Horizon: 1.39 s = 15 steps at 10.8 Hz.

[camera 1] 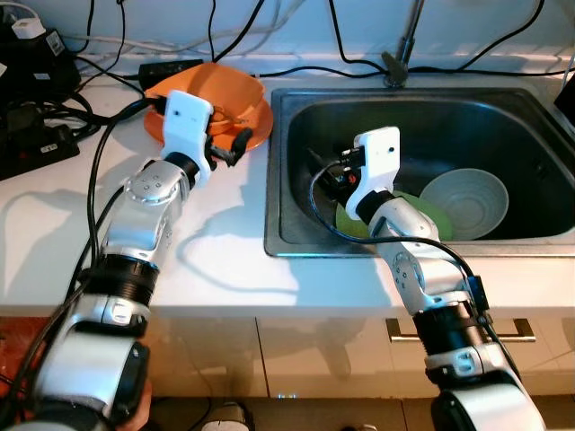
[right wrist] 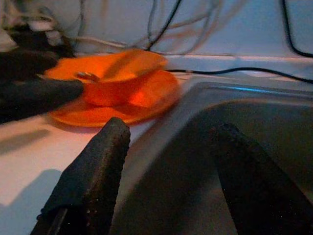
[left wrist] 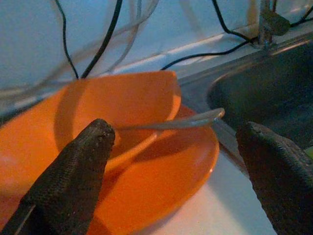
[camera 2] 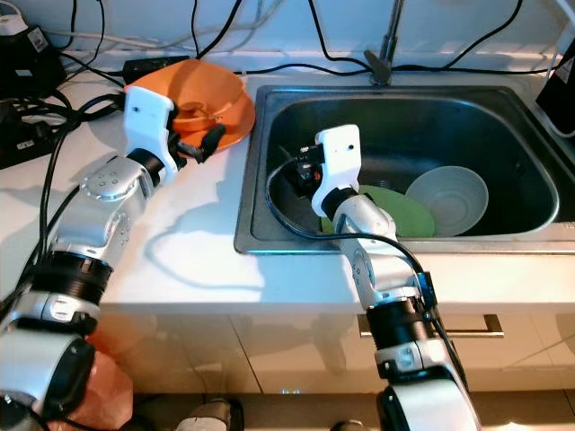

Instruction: Kitchen organization

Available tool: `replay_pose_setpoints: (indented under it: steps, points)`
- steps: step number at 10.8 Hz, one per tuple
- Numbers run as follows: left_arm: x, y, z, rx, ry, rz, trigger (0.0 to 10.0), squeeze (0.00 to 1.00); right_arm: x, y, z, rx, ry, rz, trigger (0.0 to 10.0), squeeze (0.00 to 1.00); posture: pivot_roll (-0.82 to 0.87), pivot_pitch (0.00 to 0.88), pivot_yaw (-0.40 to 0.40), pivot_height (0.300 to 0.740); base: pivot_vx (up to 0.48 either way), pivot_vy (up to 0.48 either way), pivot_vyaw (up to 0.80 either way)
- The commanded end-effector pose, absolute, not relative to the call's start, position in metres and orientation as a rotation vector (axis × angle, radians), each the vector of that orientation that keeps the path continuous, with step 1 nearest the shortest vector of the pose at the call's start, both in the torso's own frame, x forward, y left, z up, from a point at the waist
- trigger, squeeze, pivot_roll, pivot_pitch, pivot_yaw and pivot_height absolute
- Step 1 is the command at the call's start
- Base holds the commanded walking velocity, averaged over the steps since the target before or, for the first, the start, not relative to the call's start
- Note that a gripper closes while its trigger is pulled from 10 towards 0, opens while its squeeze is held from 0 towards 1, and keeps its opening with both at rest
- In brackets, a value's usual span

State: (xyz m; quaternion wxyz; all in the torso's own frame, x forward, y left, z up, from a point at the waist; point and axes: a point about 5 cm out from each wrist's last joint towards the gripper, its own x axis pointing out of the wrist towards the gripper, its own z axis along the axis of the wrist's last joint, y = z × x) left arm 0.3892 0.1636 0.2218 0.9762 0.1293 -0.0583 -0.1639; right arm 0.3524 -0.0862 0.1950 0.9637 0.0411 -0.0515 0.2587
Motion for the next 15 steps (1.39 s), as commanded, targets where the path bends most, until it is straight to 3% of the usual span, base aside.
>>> replay_pose_setpoints:
  steps: [1, 3, 6, 7, 8, 15]
  points:
    - [0.392, 0.163, 0.225, 0.319, -0.137, -0.347, 10.0, 0.00, 0.347, -0.081, 0.198, 0.121, -0.099, 0.578, 10.0, 0.00, 0.07, 0.103, 0.058, 0.740, 0.000, 0.000, 0.00]
    - [0.396, 0.162, 0.222, 0.388, -0.154, -0.356, 10.0, 0.00, 0.331, -0.077, 0.204, 0.159, -0.078, 0.707, 10.0, 0.00, 0.06, 0.108, 0.061, 0.740, 0.000, 0.000, 0.00]
    - [0.401, 0.159, 0.218, 0.426, -0.162, -0.379, 10.0, 0.00, 0.321, -0.084, 0.204, 0.155, -0.057, 0.725, 10.0, 0.00, 0.05, 0.112, 0.063, 0.740, 0.000, 0.000, 0.00]
    - [0.402, 0.161, 0.214, 0.432, -0.157, -0.371, 4.2, 0.00, 0.318, -0.085, 0.205, 0.158, -0.056, 0.723, 10.0, 0.00, 0.05, 0.113, 0.067, 0.740, 0.000, 0.000, 0.00]
    - [0.403, 0.162, 0.214, 0.445, -0.169, -0.362, 0.0, 0.00, 0.315, -0.087, 0.207, 0.168, -0.056, 0.717, 10.0, 0.00, 0.04, 0.114, 0.068, 0.740, 0.000, 0.000, 0.00]
    - [0.406, 0.169, 0.222, 0.457, -0.208, -0.316, 0.0, 0.00, 0.312, -0.090, 0.210, 0.182, -0.053, 0.685, 10.0, 0.00, 0.04, 0.113, 0.074, 0.740, 0.000, 0.000, 0.00]
